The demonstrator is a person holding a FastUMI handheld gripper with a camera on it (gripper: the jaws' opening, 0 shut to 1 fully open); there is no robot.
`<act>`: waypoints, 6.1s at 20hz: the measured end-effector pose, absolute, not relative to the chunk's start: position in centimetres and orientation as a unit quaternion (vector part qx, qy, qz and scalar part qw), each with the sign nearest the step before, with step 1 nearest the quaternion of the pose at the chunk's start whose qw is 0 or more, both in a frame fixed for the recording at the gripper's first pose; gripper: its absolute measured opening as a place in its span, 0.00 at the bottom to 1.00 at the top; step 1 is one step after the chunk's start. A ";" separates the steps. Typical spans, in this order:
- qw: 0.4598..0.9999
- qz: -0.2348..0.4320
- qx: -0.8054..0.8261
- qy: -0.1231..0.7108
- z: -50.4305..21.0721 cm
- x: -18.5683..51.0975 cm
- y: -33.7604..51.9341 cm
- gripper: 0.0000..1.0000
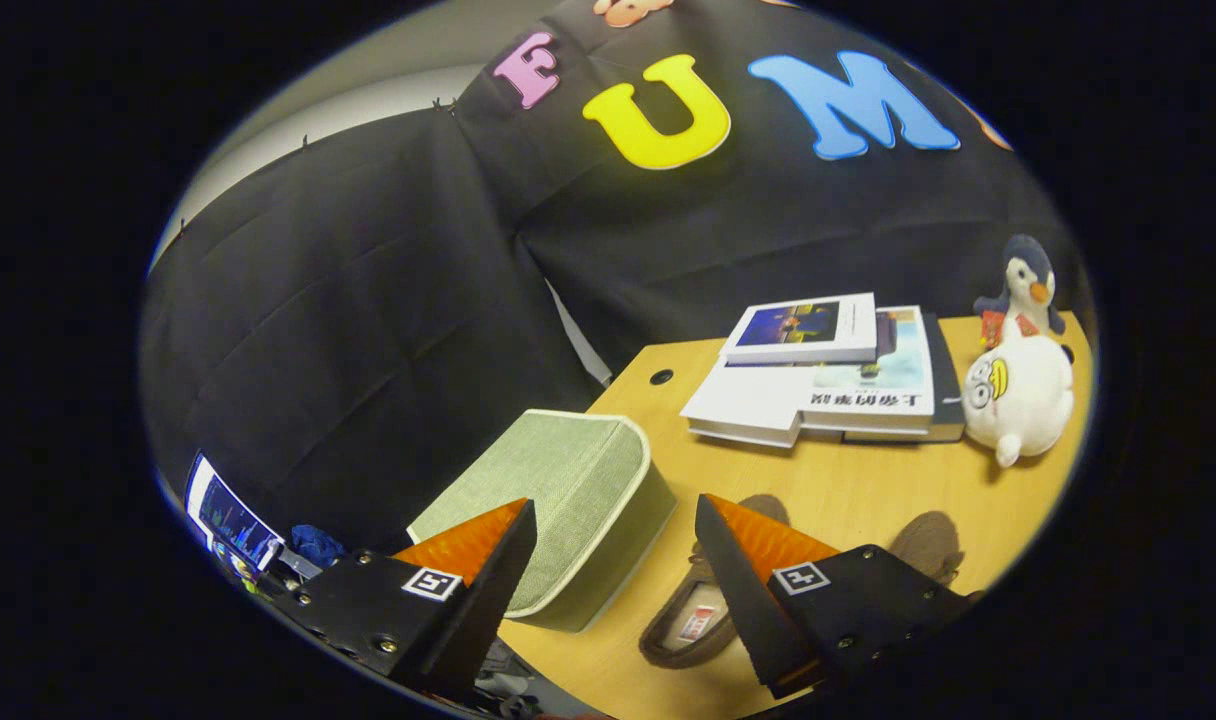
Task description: Open the storage box then place both shoes into the box .Put the left shoe in first, then the right shoe, with the right side of both shoes facing outward in a uniform manner.
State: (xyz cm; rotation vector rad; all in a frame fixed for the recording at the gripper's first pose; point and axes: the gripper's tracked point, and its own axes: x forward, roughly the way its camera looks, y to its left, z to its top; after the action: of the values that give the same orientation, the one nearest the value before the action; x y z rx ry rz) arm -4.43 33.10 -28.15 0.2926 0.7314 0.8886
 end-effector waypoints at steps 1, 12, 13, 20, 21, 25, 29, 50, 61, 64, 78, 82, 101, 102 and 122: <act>0.814 0.427 0.151 0.364 -29.2 -4.8 34.0 0.97; 0.652 0.424 0.375 0.503 -35.2 -5.0 40.7 0.94; 0.635 0.423 0.401 0.508 -35.1 -4.9 41.2 0.94; 0.622 0.405 0.433 0.513 -35.0 -4.0 42.8 0.70; 0.621 0.411 0.429 0.511 -34.9 -4.0 43.1 0.57; 0.630 0.399 0.429 0.510 -33.0 -2.6 42.2 0.18; 0.648 0.408 0.393 0.509 -31.3 -2.8 43.1 0.08; 0.650 0.558 0.266 0.442 -17.6 -9.8 67.4 0.10; 0.698 0.531 0.209 0.433 -18.8 -8.2 66.5 0.96; 0.736 0.512 0.166 0.411 -19.5 -6.6 61.8 0.95; 0.873 0.351 0.083 0.328 -23.0 -0.4 38.8 0.96; 0.884 0.310 0.075 0.341 -26.5 -0.7 33.8 0.96; 0.850 0.217 -0.030 0.479 -43.4 -2.6 26.6 0.93; 0.848 0.212 -0.030 0.485 -44.1 -2.3 26.6 0.92; 0.836 0.128 0.036 0.533 -39.4 -0.3 25.9 0.02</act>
State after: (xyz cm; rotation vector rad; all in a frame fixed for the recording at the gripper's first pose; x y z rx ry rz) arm -0.30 25.92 -39.38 0.0752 1.1285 0.2711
